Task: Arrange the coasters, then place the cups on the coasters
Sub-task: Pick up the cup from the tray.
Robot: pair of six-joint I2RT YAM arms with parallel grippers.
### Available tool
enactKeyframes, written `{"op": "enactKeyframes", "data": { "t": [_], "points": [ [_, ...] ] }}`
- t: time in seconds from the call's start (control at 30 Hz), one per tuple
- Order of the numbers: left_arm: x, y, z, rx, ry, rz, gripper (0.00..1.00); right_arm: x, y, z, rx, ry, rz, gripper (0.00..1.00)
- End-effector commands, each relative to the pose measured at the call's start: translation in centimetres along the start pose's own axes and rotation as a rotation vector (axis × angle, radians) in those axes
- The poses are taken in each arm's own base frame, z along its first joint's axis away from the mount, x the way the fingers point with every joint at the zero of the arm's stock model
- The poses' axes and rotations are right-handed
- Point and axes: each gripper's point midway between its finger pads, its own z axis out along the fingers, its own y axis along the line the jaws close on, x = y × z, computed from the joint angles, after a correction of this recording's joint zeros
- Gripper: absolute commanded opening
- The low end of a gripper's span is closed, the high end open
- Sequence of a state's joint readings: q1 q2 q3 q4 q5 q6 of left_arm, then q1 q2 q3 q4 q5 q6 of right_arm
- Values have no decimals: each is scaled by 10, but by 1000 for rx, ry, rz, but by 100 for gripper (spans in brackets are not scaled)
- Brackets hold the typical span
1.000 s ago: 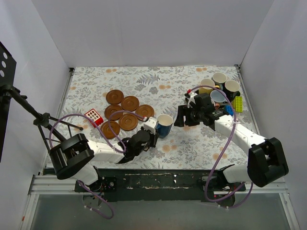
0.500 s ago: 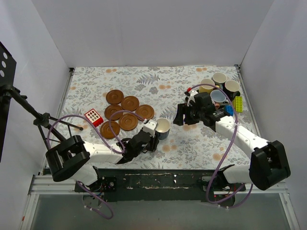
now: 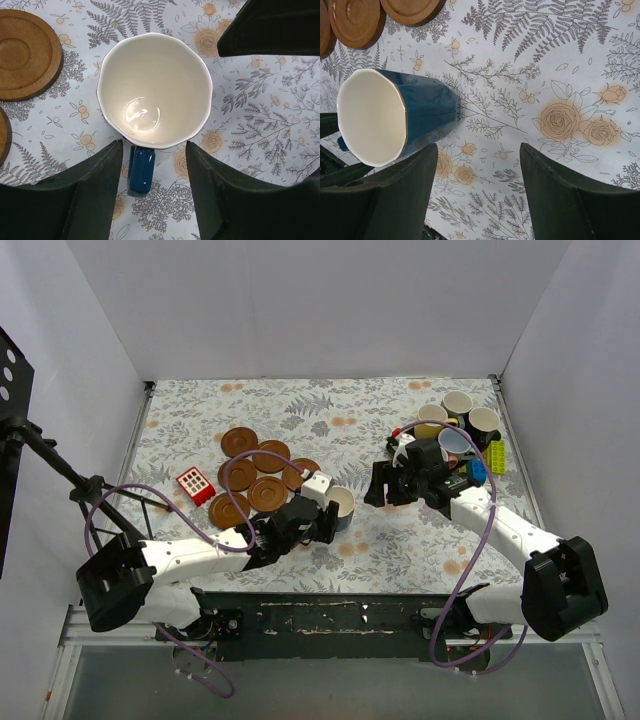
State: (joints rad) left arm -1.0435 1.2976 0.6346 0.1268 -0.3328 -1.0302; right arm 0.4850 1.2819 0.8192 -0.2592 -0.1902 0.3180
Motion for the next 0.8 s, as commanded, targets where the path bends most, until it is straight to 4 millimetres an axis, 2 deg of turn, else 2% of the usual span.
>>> {"op": "enactKeyframes", "data": {
  "t": [0.0, 0.27, 0.43, 0.77],
  "points": [
    [13, 9, -4, -61, 104, 36, 51, -7, 4, -4, -11, -43, -10, 74],
    [7, 15, -9, -112, 140, 55, 52, 0, 0, -5, 3, -36, -6, 74],
    [1, 12, -3, -124, 153, 73, 48, 3, 0, -4, 1, -30, -5, 74],
    [6, 15, 10, -172, 225, 123, 29, 5, -5, -7, 22, -33, -5, 74]
  ]
}}
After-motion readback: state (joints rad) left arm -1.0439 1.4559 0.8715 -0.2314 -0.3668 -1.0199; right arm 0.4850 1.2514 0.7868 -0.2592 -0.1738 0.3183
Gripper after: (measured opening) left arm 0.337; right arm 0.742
